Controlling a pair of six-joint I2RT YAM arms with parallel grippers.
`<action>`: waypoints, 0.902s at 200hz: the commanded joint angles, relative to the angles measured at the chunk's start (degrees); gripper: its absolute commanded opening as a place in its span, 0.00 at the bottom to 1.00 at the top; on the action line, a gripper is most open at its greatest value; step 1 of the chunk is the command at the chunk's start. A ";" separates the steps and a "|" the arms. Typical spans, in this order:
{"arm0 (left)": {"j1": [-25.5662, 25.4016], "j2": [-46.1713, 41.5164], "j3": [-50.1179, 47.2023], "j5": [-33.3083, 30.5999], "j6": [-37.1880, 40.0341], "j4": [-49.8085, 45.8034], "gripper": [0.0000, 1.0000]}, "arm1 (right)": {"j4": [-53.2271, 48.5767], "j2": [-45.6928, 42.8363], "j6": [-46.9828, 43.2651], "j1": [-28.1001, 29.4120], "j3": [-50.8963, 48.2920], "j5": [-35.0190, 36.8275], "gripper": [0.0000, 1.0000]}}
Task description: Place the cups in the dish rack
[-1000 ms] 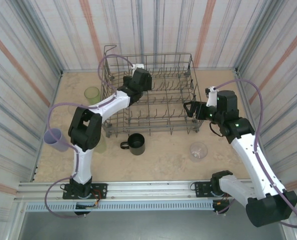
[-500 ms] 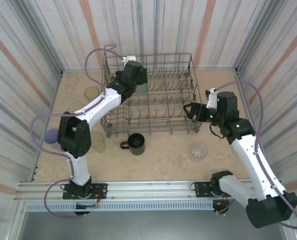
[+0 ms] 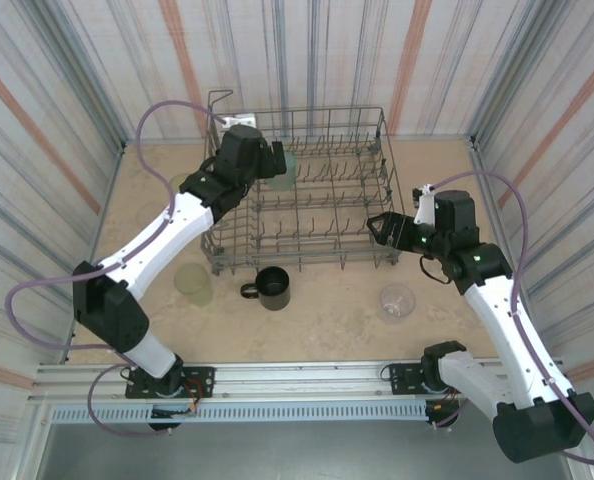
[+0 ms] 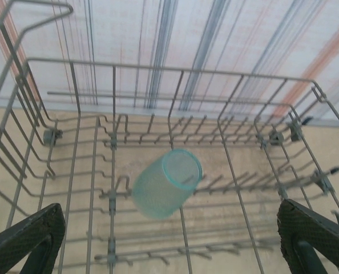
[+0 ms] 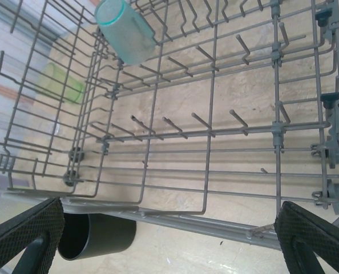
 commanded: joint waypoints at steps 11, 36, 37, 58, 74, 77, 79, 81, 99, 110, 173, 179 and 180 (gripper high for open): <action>-0.96 -5.81 -3.63 3.15 -1.76 -4.41 0.99 | -4.10 -2.69 2.18 -0.45 -0.94 1.38 0.99; -1.27 -9.48 -5.24 3.22 -2.92 -8.45 0.99 | -5.04 -3.87 2.49 -0.25 -1.57 1.30 0.99; -1.27 -9.65 -5.34 3.17 -3.01 -8.63 0.99 | -5.06 -3.92 2.50 -0.25 -1.57 1.27 0.99; -1.29 -13.29 -6.58 1.38 -4.38 -13.24 0.99 | -4.73 -5.41 3.28 0.10 -2.50 1.56 0.99; -1.34 -16.33 -8.15 0.22 -5.31 -16.32 0.99 | -4.63 -6.46 3.92 0.40 -3.05 1.85 0.99; -1.28 -16.86 -8.45 0.06 -5.60 -16.85 0.99 | -4.63 -6.68 4.05 0.42 -3.14 1.98 0.99; -1.29 -17.25 -8.70 -0.09 -5.79 -17.26 0.99 | -4.63 -6.74 4.12 0.45 -3.21 2.01 0.99; -1.27 -17.63 -9.01 -0.20 -5.93 -17.60 0.99 | -4.63 -6.88 4.18 0.45 -3.30 2.02 0.99; -1.27 -21.03 -11.39 -0.99 -7.15 -20.53 0.99 | -4.97 -7.46 4.45 0.63 -3.97 2.53 0.99; -1.27 -23.01 -12.99 -1.41 -7.88 -22.15 0.99 | -5.36 -7.45 4.40 0.71 -4.44 3.04 0.99; -1.27 -32.05 -19.51 -3.23 -10.30 -29.51 0.99 | -4.55 -8.01 4.81 0.81 -6.13 3.39 0.99; -1.29 -32.80 -20.12 -2.94 -10.48 -29.98 0.99 | -4.39 -8.02 4.86 0.81 -6.32 3.41 0.99; -1.28 -32.95 -20.25 -2.91 -10.53 -30.07 0.99 | -4.38 -8.02 4.83 0.81 -6.36 3.42 0.99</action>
